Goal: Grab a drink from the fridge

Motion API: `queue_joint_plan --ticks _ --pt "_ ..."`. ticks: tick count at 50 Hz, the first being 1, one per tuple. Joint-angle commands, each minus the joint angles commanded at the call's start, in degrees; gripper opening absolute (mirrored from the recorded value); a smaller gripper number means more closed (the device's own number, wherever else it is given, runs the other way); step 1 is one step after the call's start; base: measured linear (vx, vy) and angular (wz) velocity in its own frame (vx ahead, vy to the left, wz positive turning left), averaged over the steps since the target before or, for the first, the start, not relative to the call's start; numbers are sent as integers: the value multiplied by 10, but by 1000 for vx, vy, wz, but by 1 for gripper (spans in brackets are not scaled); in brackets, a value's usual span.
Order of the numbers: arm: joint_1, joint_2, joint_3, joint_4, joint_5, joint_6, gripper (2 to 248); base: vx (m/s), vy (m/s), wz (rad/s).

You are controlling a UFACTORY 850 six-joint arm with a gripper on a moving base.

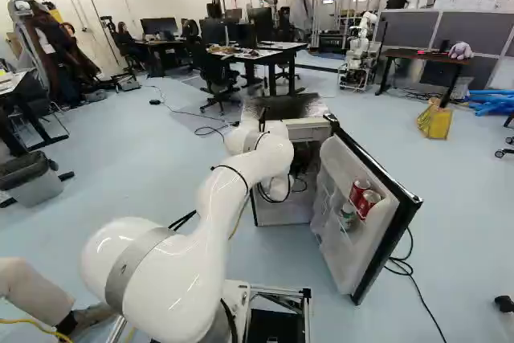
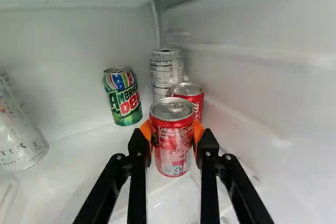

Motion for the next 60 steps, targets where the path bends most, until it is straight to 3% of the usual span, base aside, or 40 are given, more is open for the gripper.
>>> queue_joint_plan --ticks 47,60 --pt "3 74 132 0 0 0 95 0 0 0" --pt "4 113 188 0 0 0 95 0 0 0"
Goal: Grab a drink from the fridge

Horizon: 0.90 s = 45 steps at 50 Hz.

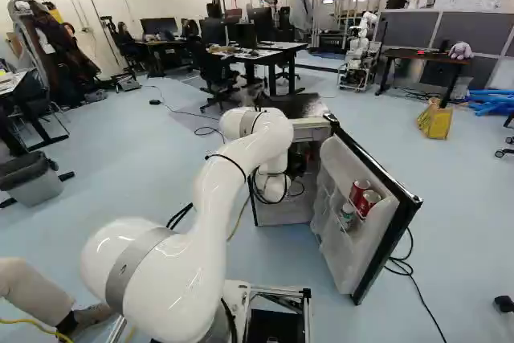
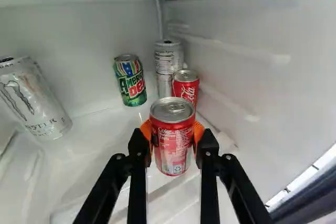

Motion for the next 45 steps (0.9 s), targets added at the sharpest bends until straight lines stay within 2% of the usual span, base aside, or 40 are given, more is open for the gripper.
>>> queue_joint_plan --ticks 12,45 --pt "1 39 52 0 0 0 95 0 0 0" --pt "10 111 175 0 0 0 95 0 0 0"
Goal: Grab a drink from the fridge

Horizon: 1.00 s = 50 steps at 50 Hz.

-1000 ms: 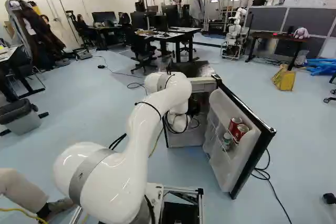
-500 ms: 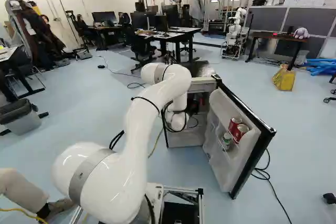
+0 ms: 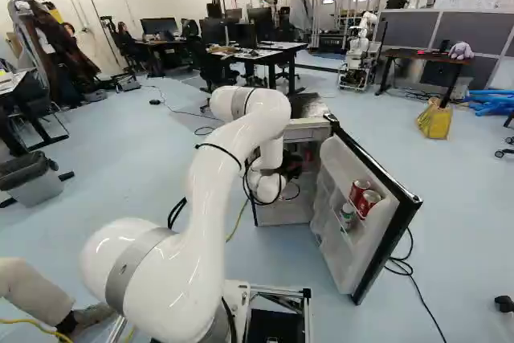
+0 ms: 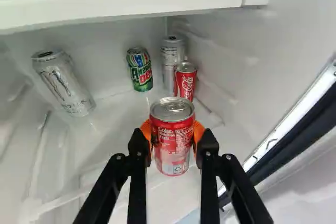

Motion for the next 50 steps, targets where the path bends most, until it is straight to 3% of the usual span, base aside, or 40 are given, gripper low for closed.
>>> queue_joint_plan --ticks 50 --pt "39 183 234 0 0 0 95 0 0 0"
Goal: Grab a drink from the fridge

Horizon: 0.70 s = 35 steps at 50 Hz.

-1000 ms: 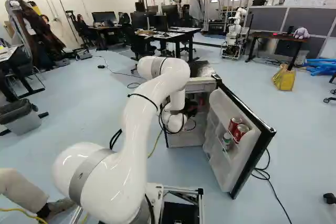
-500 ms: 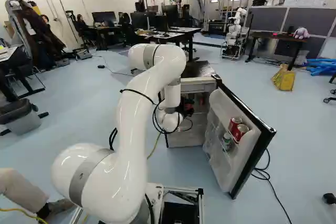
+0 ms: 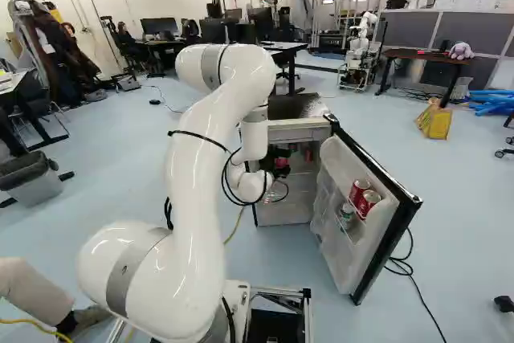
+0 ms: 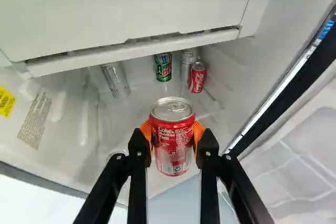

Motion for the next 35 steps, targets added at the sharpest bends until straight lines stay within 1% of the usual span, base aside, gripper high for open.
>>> queue_joint_plan --ticks 35 --pt "25 130 149 0 0 0 95 0 0 0"
